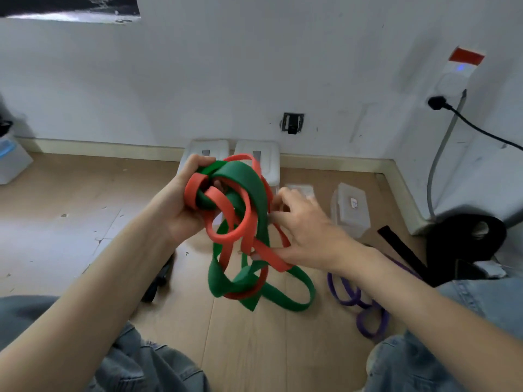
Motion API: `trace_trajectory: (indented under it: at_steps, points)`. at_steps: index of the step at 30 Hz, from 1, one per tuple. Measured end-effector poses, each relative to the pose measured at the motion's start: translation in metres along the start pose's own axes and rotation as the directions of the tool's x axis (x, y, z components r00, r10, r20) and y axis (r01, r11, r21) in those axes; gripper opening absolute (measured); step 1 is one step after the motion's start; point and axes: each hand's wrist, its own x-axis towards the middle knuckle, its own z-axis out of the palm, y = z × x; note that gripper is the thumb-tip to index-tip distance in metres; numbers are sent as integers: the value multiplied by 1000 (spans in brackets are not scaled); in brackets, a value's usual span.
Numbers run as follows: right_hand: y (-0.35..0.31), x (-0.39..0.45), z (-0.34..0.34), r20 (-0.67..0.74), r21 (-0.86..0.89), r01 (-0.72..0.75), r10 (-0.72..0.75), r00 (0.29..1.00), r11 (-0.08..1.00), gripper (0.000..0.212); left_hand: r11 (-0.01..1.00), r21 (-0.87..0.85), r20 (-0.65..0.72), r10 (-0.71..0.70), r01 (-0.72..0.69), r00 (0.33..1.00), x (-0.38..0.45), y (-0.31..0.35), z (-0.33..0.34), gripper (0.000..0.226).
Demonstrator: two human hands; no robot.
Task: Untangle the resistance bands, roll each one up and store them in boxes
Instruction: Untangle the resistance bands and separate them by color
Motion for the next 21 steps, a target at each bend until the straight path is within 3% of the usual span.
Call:
trace_trajectory:
  at_steps: [2,5,7,9,10,12,13,14,16,17,18,20,21]
  points:
    - [-1,2,4,61,285,-92,78,995,954,29,997,80,55,-6,1,998,-2,2,1,23]
    - [7,5,-20,179,424,-275,217,959,863,19,977,210,78,7,-23,997,-6,8,-3,34]
    - [17,4,-46,124,586,-326,315,941,742,19,895,446,38,19,-34,999,-4,11,-10,50]
    - [17,1,-63,111,704,-291,304,946,648,27,653,757,-63,28,29,998,0,3,-13,57]
    - [15,2,-65,119,689,-278,274,954,669,29,477,875,-109,25,84,994,2,-4,-15,55]
    - [9,4,-56,98,589,-263,255,962,764,22,33,986,-164,90,162,982,8,-13,-20,52]
    - [6,6,-51,65,542,-261,270,961,799,17,-79,985,-142,141,154,980,8,-13,-21,53]
    - [4,8,-47,42,525,-257,277,960,812,15,-54,994,-83,133,91,988,9,-9,-23,54]
    - [1,9,-40,49,588,-219,236,971,779,12,271,953,160,-79,-134,984,0,-7,-16,58]
    - [-1,10,-39,51,665,-191,212,976,722,10,371,902,298,-162,-222,941,-2,-12,-8,63]
    - [-1,10,-40,35,751,-155,195,980,642,9,403,865,391,-170,-299,904,-1,-22,-3,65]
    - [2,11,-45,-13,873,-87,201,979,480,8,387,825,442,12,-411,897,5,-39,7,48]
    - [5,10,-48,-26,885,-81,221,975,458,9,392,811,417,134,-435,899,6,-38,11,38]
